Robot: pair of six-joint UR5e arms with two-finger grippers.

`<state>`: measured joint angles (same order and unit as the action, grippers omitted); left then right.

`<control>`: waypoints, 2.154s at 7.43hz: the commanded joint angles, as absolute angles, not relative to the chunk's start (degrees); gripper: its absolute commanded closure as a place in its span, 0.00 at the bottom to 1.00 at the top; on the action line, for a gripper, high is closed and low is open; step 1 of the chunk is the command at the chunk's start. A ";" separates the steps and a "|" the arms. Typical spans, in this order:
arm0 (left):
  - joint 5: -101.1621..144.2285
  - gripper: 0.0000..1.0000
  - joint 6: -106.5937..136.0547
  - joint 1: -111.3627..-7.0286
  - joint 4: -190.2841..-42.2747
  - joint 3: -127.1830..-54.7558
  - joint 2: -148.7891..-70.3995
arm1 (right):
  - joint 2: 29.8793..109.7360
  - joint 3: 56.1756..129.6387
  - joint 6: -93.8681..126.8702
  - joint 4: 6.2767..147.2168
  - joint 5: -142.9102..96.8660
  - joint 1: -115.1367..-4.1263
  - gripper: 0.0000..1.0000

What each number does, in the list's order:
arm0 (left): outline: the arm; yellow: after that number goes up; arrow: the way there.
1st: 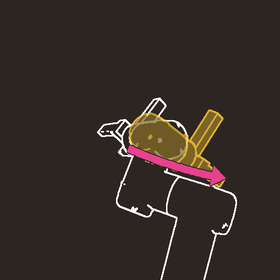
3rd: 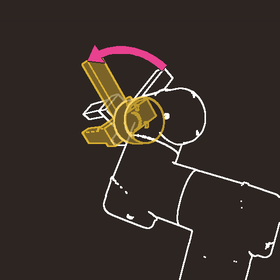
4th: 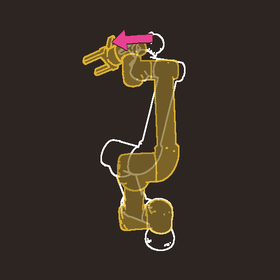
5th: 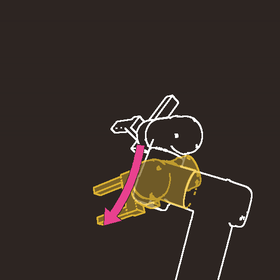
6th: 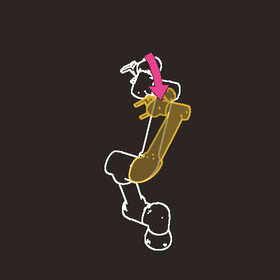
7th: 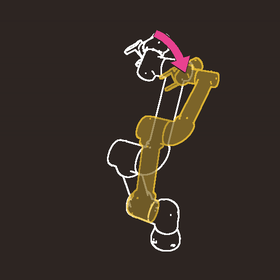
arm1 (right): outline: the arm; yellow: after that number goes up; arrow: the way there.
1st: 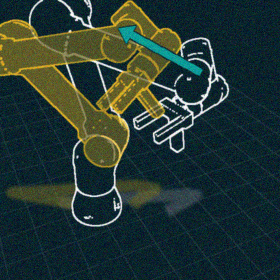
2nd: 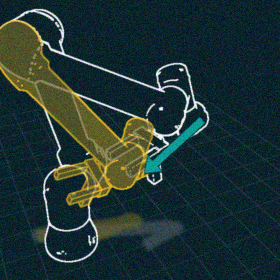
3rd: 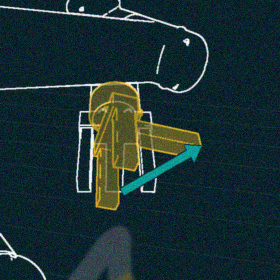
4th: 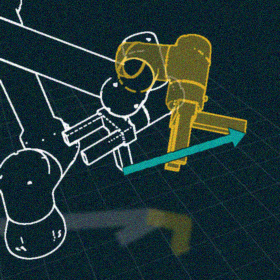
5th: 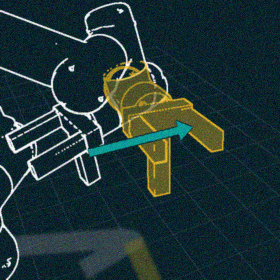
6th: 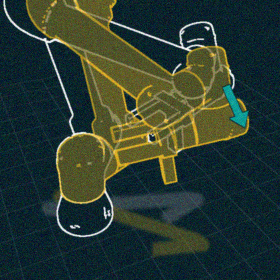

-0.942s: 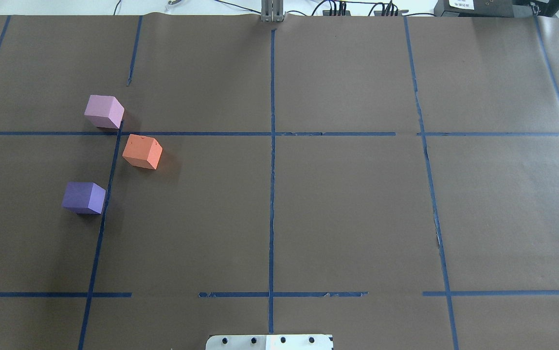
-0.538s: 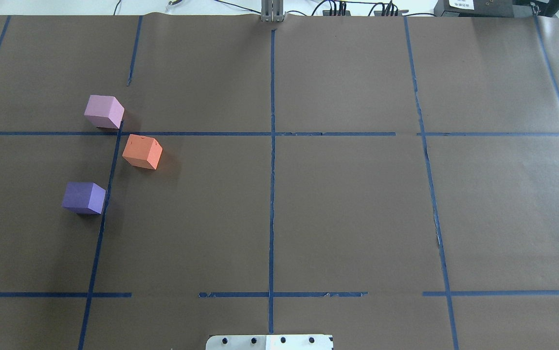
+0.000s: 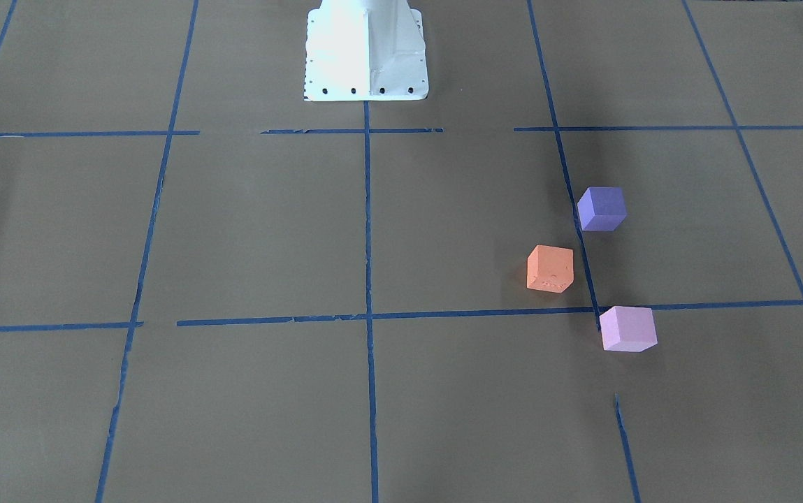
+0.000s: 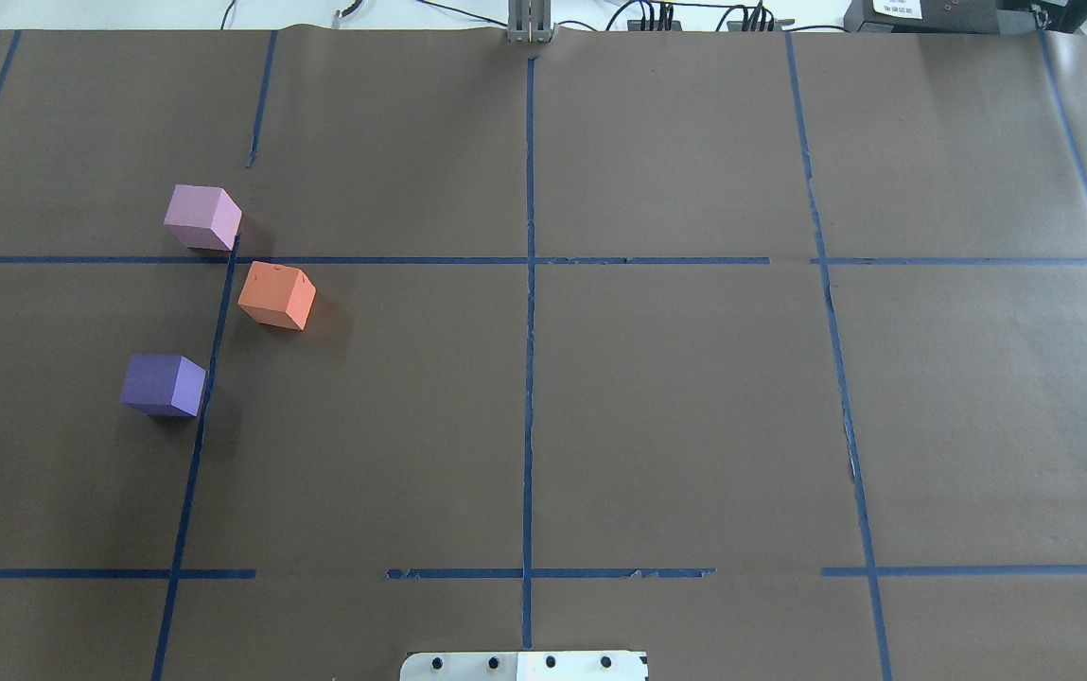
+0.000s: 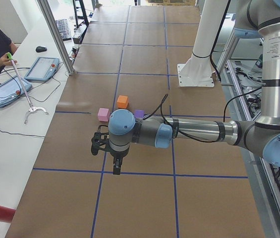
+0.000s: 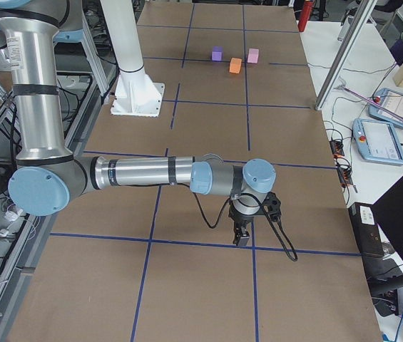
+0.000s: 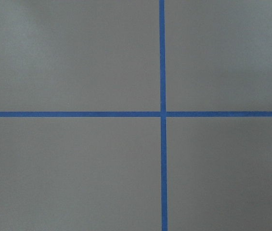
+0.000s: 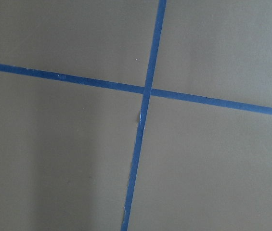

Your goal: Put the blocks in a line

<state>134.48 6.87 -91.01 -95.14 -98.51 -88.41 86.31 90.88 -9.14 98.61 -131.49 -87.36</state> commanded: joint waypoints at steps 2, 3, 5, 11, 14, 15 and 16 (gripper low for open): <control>134.47 0.00 17.98 -79.33 -94.83 -98.79 -97.88 | 86.31 90.88 -9.14 98.61 -131.48 -87.36 0.00; 134.47 0.00 21.32 -75.45 -95.01 -98.79 -100.96 | 86.31 90.88 -9.14 98.61 -131.48 -87.36 0.00; 130.99 0.00 23.46 -67.98 -96.32 -99.31 -105.01 | 86.22 90.88 -9.14 98.61 -131.48 -87.36 0.00; 125.96 0.03 38.38 -49.06 -111.45 -92.31 -112.39 | 86.31 90.88 -9.14 98.61 -131.48 -87.36 0.00; 124.81 0.03 43.06 -48.25 -110.48 -90.62 -113.55 | 86.31 90.88 -9.14 98.61 -131.48 -87.36 0.00; 124.72 0.03 43.59 -48.25 -109.17 -89.83 -113.64 | 86.31 90.88 -9.14 98.61 -131.48 -87.36 0.00; 124.80 0.02 45.25 -48.25 -107.94 -88.61 -115.38 | 86.31 90.88 -9.14 98.61 -131.48 -87.36 0.00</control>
